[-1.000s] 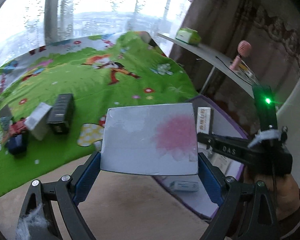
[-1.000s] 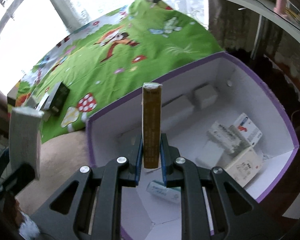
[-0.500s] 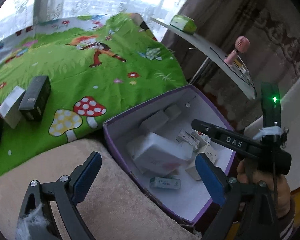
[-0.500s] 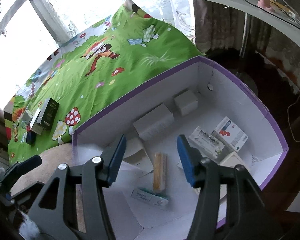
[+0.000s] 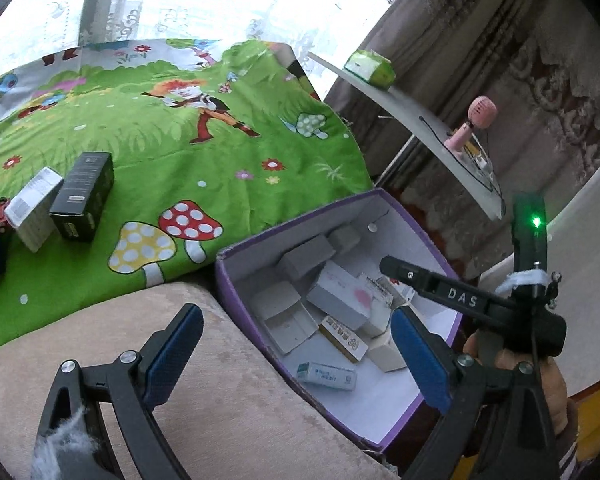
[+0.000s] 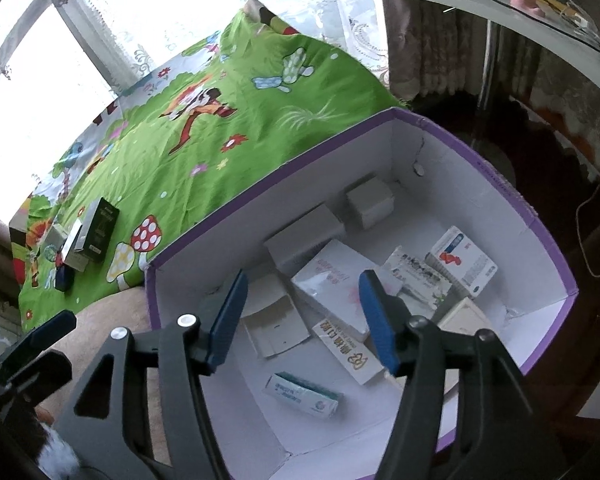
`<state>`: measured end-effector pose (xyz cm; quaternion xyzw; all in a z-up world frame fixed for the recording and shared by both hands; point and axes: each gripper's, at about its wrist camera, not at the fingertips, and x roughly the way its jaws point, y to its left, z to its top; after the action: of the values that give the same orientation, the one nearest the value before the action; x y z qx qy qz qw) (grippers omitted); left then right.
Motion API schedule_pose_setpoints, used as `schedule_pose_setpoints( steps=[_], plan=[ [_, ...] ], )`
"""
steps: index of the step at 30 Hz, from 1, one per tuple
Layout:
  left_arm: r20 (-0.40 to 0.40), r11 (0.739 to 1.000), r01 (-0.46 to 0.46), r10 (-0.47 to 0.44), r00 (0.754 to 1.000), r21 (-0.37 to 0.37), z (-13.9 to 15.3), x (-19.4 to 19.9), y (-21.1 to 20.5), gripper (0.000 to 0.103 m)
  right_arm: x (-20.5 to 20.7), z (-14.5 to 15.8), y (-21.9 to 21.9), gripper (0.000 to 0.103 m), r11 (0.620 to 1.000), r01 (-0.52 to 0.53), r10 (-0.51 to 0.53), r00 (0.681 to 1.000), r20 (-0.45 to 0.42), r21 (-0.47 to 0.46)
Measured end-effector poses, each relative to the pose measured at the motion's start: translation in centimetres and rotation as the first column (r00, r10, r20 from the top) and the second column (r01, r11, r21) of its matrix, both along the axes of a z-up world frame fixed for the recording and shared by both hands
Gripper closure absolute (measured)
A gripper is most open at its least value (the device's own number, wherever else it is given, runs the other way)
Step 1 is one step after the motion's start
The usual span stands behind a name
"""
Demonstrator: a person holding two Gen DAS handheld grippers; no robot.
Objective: Organize rigid objects
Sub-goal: 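Move both tools back toward the blue block and red toy car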
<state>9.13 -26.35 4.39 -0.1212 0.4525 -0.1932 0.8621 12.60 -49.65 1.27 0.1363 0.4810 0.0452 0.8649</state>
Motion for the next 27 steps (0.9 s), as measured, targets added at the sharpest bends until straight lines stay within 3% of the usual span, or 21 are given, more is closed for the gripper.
schedule_pose_setpoints(
  steps=[12, 18, 22, 27],
  plan=[
    [0.025, 0.994, -0.111, 0.111, 0.993, -0.016, 0.9, -0.8, 6.0, 0.007, 0.2, 0.0, 5.0, 0.036, 0.993, -0.115, 0.115, 0.993, -0.015, 0.000],
    [0.013, 0.985, -0.167, 0.168, 0.986, -0.047, 0.6, -1.6, 10.4, 0.012, 0.5, 0.4, 8.6, 0.035, 0.981, -0.194, 0.194, 0.981, -0.014, -0.017],
    [0.001, 0.968, -0.239, 0.239, 0.971, -0.076, 0.1, -2.3, 14.6, 0.016, 0.7, 0.7, 11.2, 0.035, 0.969, -0.247, 0.247, 0.969, -0.008, -0.025],
    [-0.043, 0.930, -0.355, 0.353, 0.935, -0.092, -1.1, -2.2, 20.0, 0.024, 1.3, 0.8, 14.6, 0.035, 0.948, -0.315, 0.315, 0.949, -0.007, -0.038]
  ],
)
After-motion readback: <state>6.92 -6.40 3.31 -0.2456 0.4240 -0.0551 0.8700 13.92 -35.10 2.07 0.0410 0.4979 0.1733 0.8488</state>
